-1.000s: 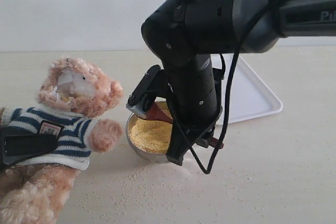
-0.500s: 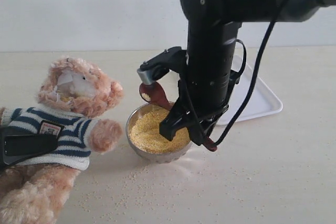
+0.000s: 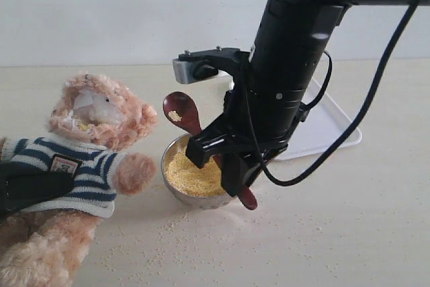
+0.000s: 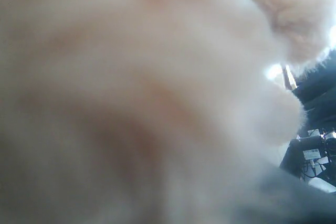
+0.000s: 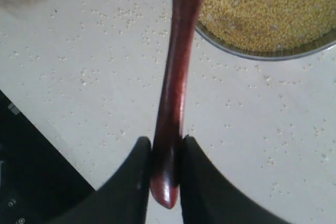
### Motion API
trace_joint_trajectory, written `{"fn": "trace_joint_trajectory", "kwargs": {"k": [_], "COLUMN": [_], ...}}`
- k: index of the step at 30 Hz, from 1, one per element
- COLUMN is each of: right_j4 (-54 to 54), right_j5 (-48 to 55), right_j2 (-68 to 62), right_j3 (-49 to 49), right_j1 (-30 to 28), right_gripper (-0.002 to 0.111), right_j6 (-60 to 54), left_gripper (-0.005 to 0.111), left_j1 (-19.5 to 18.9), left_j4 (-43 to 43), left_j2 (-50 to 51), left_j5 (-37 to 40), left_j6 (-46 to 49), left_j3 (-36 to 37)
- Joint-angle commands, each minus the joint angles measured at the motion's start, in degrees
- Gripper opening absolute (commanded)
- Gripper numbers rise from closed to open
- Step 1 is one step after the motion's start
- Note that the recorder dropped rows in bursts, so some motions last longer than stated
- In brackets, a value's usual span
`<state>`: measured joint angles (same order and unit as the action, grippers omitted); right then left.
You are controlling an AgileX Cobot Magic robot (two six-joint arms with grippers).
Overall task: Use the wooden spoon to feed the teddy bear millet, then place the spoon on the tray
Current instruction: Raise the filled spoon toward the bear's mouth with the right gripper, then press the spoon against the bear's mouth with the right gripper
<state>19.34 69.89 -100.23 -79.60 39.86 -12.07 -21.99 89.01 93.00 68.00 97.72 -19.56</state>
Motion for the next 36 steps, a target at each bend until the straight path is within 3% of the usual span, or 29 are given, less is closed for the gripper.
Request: {"fn": "trace_joint_trajectory", "kwargs": {"k": [1,7,27,36], "right_j4": [0.34,0.38,-4.5,-15.71], "right_j5": [0.07,0.07,0.07,0.07], "right_j2": [1.84,3.08,0.54,-5.5], "right_j3": [1.99,1.76,-8.55,-14.78], "right_j1": [-0.51,0.28,11.52,14.93], "right_gripper": [0.001,0.001,0.001,0.001], "right_j6": [-1.22,-1.41,0.27,2.56], "left_gripper": [0.005,0.005,0.005,0.005], "left_j1": [-0.15,-0.15,-0.15,-0.15], "left_j4": [0.53,0.53,0.53,0.53], "left_j2": [-0.05,-0.05,-0.05,-0.05], "left_j5": [1.96,1.96,1.96,1.96], "left_j6": [0.4,0.4,0.4,0.4], "left_j3": [-0.48,-0.48,-0.48,-0.48]}}
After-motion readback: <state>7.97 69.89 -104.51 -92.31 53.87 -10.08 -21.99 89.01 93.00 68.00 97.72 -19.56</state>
